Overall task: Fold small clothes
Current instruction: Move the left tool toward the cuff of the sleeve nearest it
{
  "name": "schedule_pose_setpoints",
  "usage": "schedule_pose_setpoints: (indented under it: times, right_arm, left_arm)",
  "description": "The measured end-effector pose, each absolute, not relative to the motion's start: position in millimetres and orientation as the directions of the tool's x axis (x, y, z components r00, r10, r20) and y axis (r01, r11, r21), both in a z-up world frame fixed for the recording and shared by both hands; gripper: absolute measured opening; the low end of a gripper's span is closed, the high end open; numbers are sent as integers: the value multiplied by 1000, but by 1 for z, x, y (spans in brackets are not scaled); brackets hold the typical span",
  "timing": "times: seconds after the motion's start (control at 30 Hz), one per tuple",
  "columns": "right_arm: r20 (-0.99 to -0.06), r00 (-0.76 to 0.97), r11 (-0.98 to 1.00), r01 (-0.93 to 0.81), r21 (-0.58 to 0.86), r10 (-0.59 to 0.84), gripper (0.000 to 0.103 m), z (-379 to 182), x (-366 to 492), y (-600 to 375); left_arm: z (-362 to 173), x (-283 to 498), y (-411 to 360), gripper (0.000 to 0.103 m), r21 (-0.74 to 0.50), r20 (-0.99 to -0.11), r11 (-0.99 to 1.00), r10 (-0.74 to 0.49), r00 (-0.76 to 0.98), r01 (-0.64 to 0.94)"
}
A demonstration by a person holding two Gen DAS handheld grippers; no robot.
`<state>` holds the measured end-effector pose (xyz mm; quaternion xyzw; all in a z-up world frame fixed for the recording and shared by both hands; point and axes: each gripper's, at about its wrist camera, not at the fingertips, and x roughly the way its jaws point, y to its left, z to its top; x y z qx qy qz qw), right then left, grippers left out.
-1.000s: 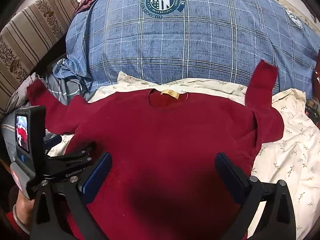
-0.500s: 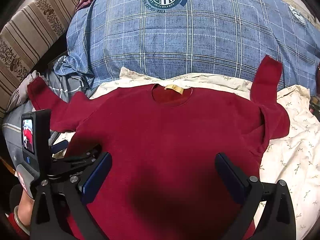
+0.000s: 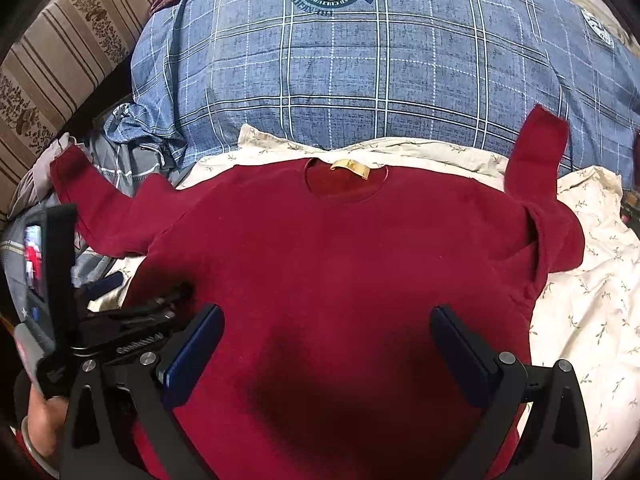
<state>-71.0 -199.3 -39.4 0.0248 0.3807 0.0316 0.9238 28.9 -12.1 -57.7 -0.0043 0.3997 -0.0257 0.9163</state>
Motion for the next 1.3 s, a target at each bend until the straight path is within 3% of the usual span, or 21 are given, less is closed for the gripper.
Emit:
schedule_pose_setpoints:
  times: [0.2,0.47,1.3]
  right_arm:
    - [-692,716,995,-41,91,92,103,-38,-64,-192]
    - [-680,722,991,-65,116,127,103,-38,-59,-178]
    - [-699,697,987,-121,105,160,103,-38,-42,-146]
  left_arm:
    - [-37,29,-2,103,80,-671,997,56,740,-3]
    - [-31,31,17,103,-23,-673,1000,-27,739,16]
    - [-23,33,52,103,-24,-657,996,48,753,-84]
